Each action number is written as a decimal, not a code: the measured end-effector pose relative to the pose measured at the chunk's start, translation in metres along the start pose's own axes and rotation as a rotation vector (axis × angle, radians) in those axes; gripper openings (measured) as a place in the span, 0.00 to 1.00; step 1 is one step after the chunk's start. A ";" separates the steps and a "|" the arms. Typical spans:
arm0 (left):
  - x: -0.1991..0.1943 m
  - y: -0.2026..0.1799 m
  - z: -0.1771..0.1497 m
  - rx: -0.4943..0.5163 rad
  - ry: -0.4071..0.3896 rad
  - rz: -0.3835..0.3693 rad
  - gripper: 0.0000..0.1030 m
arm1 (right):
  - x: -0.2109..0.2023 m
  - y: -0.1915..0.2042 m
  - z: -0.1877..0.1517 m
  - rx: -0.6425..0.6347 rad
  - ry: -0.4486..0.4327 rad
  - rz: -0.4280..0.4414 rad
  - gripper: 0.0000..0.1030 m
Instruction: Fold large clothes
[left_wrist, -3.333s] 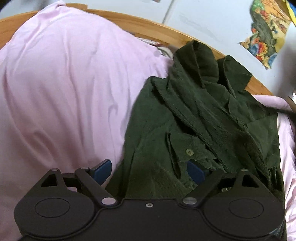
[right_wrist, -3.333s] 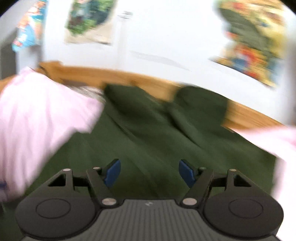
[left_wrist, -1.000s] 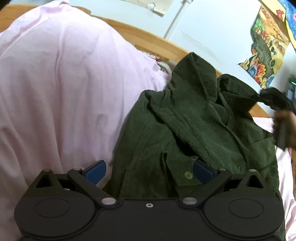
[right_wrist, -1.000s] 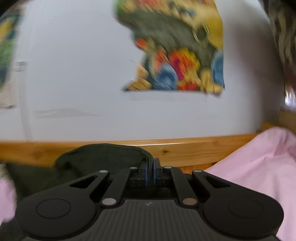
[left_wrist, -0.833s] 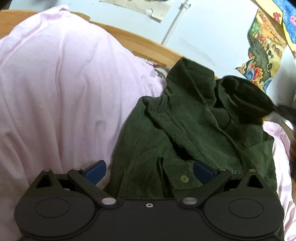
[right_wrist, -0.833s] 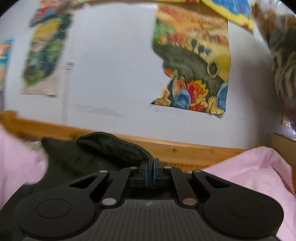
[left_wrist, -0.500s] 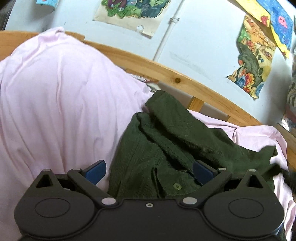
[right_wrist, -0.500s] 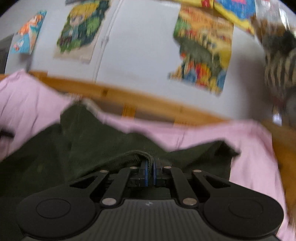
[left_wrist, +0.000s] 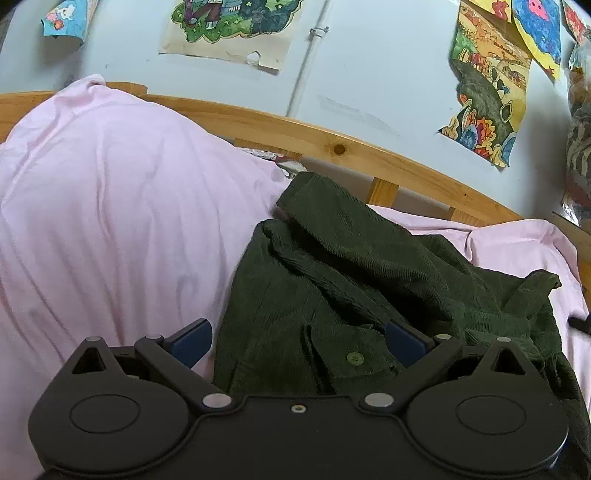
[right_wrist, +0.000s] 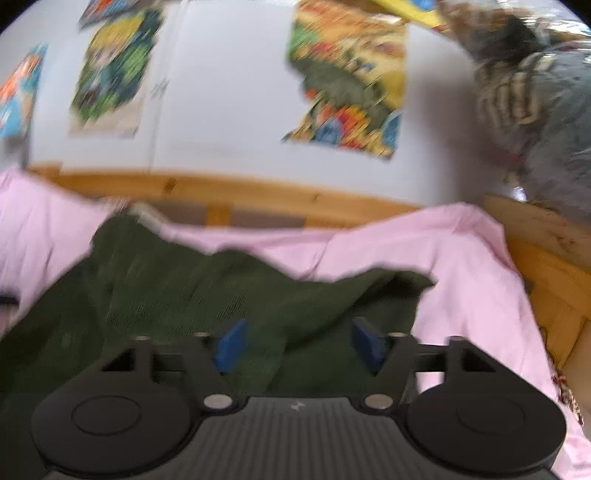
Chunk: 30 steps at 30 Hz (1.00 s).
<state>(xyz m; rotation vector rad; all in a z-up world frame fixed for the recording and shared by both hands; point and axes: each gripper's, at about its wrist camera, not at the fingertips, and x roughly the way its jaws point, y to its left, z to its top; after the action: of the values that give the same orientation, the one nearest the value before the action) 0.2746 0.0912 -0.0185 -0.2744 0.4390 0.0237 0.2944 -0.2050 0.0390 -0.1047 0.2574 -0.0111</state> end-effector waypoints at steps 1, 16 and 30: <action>0.003 -0.001 0.003 0.013 -0.017 -0.002 0.97 | 0.009 -0.005 0.008 0.010 -0.022 -0.017 0.82; 0.216 -0.085 0.111 0.148 -0.007 0.063 0.52 | 0.189 -0.085 -0.009 0.052 0.131 -0.252 0.32; 0.172 -0.077 0.094 0.213 -0.037 0.056 0.84 | 0.131 -0.024 0.007 -0.029 -0.012 -0.078 0.57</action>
<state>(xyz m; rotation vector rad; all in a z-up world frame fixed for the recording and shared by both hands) 0.4760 0.0362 0.0106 -0.0515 0.4082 0.0364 0.4229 -0.2310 0.0152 -0.1438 0.2415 -0.0840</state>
